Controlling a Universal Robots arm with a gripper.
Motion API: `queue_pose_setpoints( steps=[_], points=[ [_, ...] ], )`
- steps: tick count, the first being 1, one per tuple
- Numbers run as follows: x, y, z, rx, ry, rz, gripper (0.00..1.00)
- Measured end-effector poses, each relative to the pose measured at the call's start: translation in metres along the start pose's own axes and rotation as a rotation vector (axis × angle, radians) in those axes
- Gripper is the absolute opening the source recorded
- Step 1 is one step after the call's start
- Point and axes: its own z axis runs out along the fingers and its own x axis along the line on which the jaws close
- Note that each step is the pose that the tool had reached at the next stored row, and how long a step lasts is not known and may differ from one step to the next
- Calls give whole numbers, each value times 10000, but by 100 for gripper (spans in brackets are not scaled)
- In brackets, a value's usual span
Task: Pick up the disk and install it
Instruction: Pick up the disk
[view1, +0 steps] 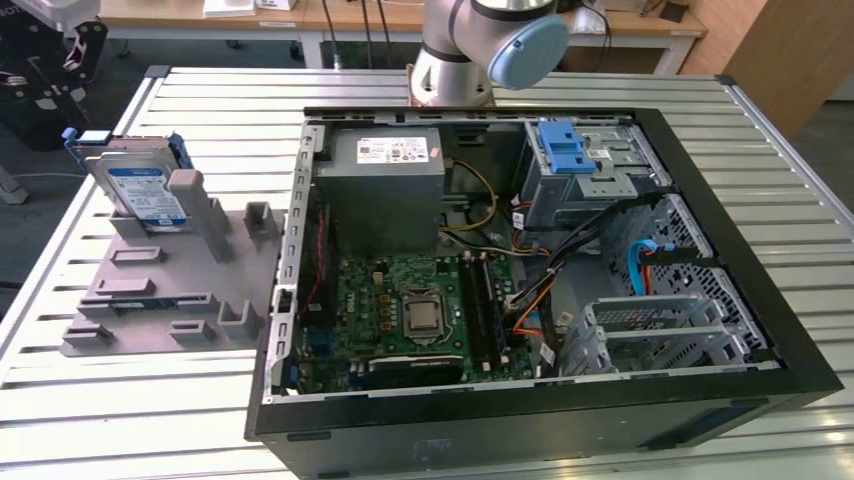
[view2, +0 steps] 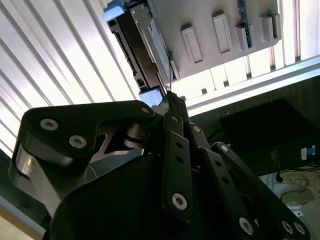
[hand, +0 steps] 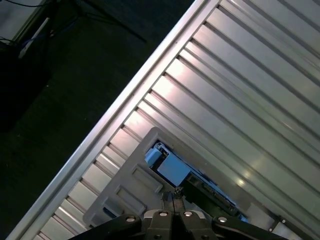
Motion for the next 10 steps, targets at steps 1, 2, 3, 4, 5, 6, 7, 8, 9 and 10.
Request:
queue_pose_setpoints(
  steps=[1, 2, 3, 4, 5, 6, 7, 8, 9, 10],
  points=[
    [0, 0, 0, 0, 2, -55, 11],
    [0, 0, 0, -1, 5, -112, 11],
    [0, 0, 0, -1, 7, -166, 11],
    [1, 0, 0, -1, 10, -223, 11],
    [1, 0, 0, -1, 13, -291, 11],
    [0, 0, 0, -1, 16, -369, 11],
    [0, 0, 0, -1, 19, -452, 11],
    [0, 0, 0, -1, 23, -537, 11],
    [0, 0, 0, -2, 26, -612, 11],
    [1, 0, 0, -2, 29, -672, 11]
  ],
)
